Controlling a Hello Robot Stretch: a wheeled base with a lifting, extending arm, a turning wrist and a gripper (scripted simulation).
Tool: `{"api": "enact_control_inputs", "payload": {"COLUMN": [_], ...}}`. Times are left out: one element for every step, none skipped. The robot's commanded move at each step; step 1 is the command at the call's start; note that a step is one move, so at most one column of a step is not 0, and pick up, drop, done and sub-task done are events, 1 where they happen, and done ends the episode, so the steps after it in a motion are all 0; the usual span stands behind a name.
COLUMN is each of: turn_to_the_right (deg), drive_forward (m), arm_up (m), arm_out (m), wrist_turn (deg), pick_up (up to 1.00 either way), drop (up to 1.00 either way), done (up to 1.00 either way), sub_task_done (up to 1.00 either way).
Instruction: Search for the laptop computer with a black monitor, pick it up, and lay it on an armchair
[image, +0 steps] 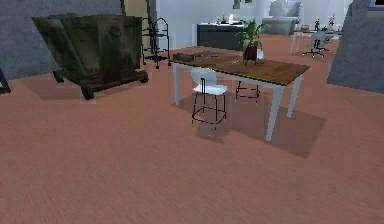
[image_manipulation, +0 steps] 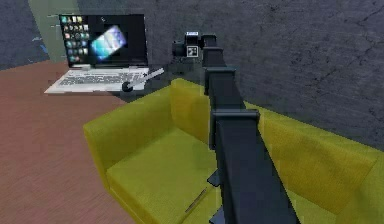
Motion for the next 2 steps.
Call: {"api": "enact_control_inputs", "payload": {"turn_to_the_right": [0.0,0.0], "drive_forward": [0.0,0.0], "arm_up": [0.0,0.0], "arm_out": [0.0,0.0], "wrist_turn": [-45.0,-27.0], "pick_up": [0.0,0.0], "drop": [0.0,0.0], "done": [0.0,0.0], "sub_task_done": [0.0,0.0]}}
